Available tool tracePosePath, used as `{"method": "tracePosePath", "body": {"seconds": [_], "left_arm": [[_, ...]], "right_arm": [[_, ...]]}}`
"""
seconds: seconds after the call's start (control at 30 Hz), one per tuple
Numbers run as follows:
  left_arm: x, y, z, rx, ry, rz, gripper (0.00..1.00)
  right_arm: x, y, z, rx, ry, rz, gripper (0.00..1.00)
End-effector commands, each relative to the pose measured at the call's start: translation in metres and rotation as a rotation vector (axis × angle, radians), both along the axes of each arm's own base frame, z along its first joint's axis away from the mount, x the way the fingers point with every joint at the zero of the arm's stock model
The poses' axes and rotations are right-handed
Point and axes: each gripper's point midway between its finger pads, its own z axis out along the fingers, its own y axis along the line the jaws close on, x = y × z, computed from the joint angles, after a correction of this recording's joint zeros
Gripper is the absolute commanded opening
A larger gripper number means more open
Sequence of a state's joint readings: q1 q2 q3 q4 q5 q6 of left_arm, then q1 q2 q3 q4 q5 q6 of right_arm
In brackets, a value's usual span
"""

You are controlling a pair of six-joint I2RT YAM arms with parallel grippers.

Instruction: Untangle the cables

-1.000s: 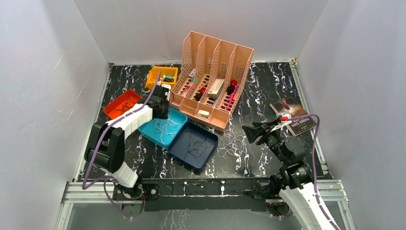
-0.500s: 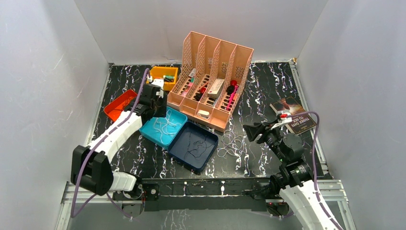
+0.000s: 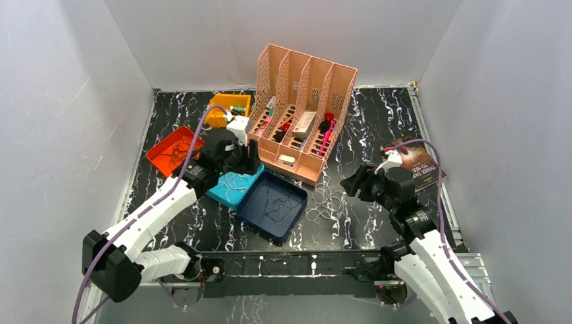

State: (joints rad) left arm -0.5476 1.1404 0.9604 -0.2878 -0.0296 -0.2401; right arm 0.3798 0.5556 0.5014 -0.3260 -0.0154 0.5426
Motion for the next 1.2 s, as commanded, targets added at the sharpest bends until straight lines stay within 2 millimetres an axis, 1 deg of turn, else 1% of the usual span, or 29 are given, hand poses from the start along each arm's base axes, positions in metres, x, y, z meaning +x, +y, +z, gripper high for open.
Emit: {"method": "tracePosePath", "body": {"seconds": [0.0, 0.13, 0.27, 0.37, 0.43, 0.53, 0.6, 0.77, 0.83, 0.9, 1.07, 1.17], "left_arm": [[-0.013, -0.029, 0.009, -0.087, -0.019, -0.051, 0.53], [-0.016, -0.043, 0.003, -0.100, -0.006, -0.073, 0.53], [-0.016, -0.049, 0.000, -0.099, -0.002, -0.084, 0.53], [-0.017, -0.051, 0.002, -0.097, -0.007, -0.099, 0.54], [-0.017, -0.051, 0.003, -0.095, -0.010, -0.101, 0.54], [-0.018, -0.052, 0.003, -0.098, -0.008, -0.108, 0.54], [-0.020, -0.053, 0.002, -0.100, -0.001, -0.113, 0.54], [-0.021, -0.055, 0.000, -0.104, 0.007, -0.123, 0.54], [-0.021, -0.054, -0.001, -0.101, 0.009, -0.124, 0.54], [-0.021, -0.055, -0.001, -0.101, 0.008, -0.125, 0.54], [-0.021, -0.056, -0.002, -0.093, 0.012, -0.138, 0.54], [-0.022, -0.056, -0.003, -0.089, 0.014, -0.139, 0.54]], "right_arm": [[-0.009, 0.023, 0.005, 0.019, 0.055, 0.151, 0.69], [-0.013, 0.037, -0.013, 0.011, 0.133, 0.251, 0.66], [-0.015, 0.051, -0.037, 0.028, 0.208, 0.342, 0.62], [-0.014, 0.056, -0.054, 0.029, 0.261, 0.363, 0.57], [-0.010, 0.055, -0.063, 0.018, 0.279, 0.349, 0.55], [-0.005, 0.051, -0.070, -0.010, 0.275, 0.322, 0.54], [-0.004, 0.050, -0.074, -0.027, 0.284, 0.327, 0.54], [-0.016, 0.056, -0.080, -0.038, 0.325, 0.391, 0.55], [-0.020, 0.056, -0.084, -0.047, 0.345, 0.391, 0.59], [-0.022, 0.055, -0.089, -0.060, 0.374, 0.383, 0.59], [-0.023, 0.053, -0.102, -0.140, 0.404, 0.378, 0.60], [-0.019, 0.054, -0.105, -0.186, 0.395, 0.364, 0.59]]}}
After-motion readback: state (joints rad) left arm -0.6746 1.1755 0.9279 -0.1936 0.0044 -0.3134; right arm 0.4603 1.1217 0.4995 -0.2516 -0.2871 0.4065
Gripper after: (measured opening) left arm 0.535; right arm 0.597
